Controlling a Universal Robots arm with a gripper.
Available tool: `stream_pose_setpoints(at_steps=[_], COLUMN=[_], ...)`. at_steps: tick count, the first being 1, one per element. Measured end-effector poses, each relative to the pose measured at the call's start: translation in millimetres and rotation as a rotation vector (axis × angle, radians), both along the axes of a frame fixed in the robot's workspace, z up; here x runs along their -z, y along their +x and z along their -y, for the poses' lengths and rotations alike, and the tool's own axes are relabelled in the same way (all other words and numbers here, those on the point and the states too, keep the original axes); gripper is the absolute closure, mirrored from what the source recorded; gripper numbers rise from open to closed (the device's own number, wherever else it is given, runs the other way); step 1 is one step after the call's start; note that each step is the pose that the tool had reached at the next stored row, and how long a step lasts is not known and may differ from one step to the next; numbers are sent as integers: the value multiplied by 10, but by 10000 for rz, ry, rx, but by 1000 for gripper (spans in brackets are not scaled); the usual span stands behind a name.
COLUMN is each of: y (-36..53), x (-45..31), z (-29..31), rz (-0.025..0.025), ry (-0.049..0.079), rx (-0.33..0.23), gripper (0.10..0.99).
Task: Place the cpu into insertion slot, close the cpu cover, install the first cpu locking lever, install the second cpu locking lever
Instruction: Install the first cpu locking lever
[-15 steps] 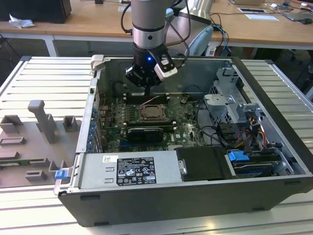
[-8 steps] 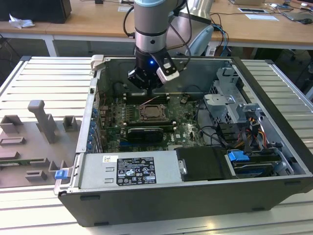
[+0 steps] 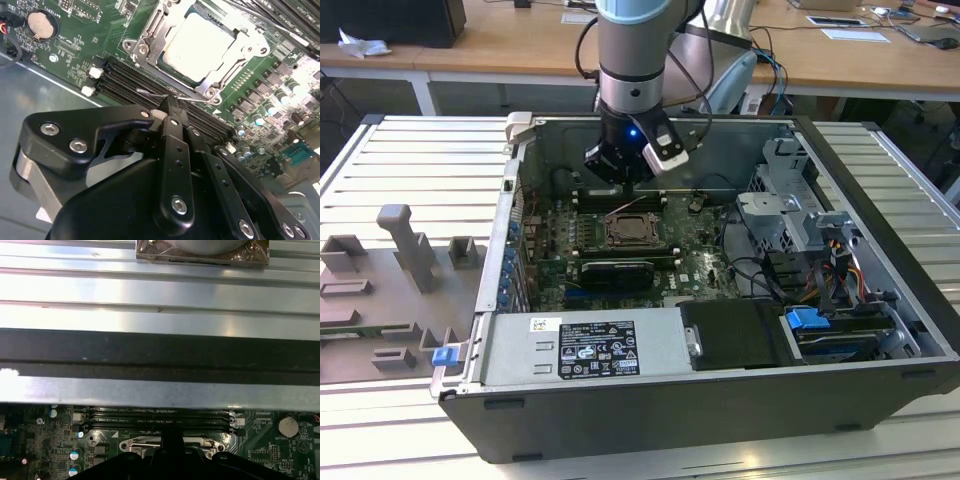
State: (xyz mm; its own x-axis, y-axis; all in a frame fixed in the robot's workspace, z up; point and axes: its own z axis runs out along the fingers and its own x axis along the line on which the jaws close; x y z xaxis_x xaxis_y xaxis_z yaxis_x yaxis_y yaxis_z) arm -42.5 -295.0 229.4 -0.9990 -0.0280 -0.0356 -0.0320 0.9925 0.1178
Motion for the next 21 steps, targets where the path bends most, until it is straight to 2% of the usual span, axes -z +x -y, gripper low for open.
stream_pose_setpoints(at_steps=[11,21], y=[96,178], x=[63,152], z=[-13,-19], rz=[1,0], ry=[1,0], rx=[0,0], gripper=[980,980])
